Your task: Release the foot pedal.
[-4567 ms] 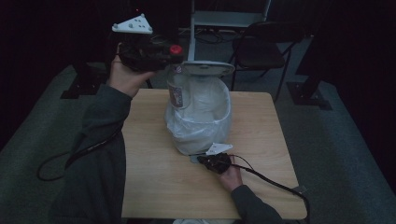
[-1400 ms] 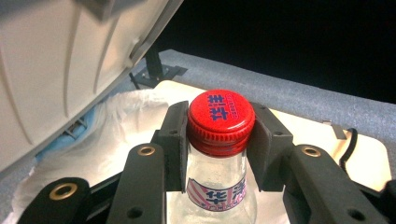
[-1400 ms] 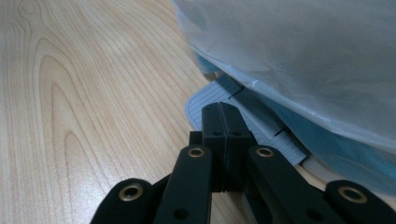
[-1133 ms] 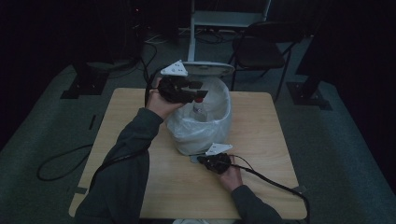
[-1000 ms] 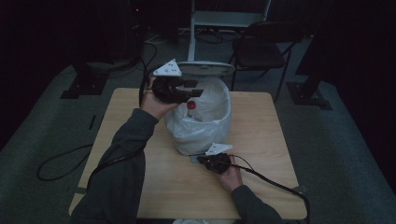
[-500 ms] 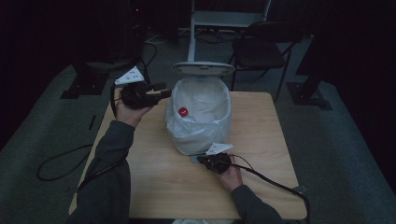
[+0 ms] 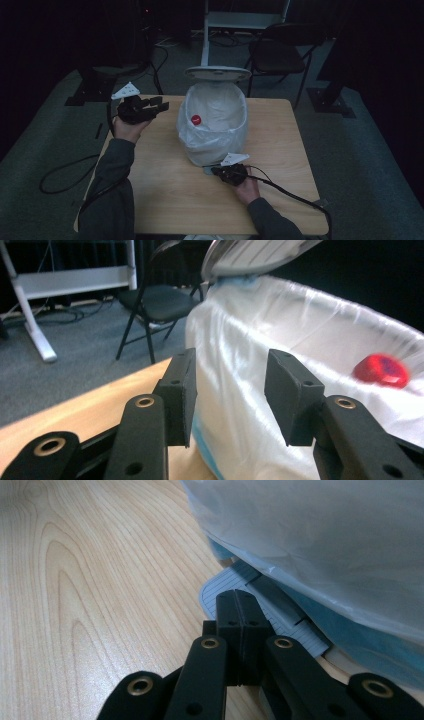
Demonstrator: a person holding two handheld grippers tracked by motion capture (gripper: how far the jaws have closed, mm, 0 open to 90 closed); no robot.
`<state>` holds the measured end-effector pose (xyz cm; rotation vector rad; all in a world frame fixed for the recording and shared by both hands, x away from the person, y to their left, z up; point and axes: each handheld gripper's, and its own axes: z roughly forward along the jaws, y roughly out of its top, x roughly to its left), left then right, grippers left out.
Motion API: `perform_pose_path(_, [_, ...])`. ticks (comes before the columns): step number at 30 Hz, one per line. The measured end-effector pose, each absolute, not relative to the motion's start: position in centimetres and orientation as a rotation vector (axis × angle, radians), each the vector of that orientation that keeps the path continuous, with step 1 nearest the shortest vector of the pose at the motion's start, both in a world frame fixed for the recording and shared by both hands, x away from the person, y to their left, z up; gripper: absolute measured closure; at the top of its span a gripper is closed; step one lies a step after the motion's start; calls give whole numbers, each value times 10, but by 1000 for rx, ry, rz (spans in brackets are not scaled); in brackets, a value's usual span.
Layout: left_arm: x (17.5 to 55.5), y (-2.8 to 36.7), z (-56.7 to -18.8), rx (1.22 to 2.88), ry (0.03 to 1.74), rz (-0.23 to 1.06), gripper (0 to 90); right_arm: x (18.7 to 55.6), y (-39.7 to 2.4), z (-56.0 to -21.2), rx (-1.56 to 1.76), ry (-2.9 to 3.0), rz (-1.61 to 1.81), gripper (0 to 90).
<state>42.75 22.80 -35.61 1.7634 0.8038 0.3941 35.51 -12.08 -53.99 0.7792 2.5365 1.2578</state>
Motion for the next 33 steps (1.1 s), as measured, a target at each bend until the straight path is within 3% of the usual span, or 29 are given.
perform_pose_path(11, [424,242,-401,1756,921,344,568,356,-121,-540,794,2538,1273,900])
perform_pose_path(33, [426,237,-417,1766,937,321,568,353,-123,-533,803,2500,1305,900])
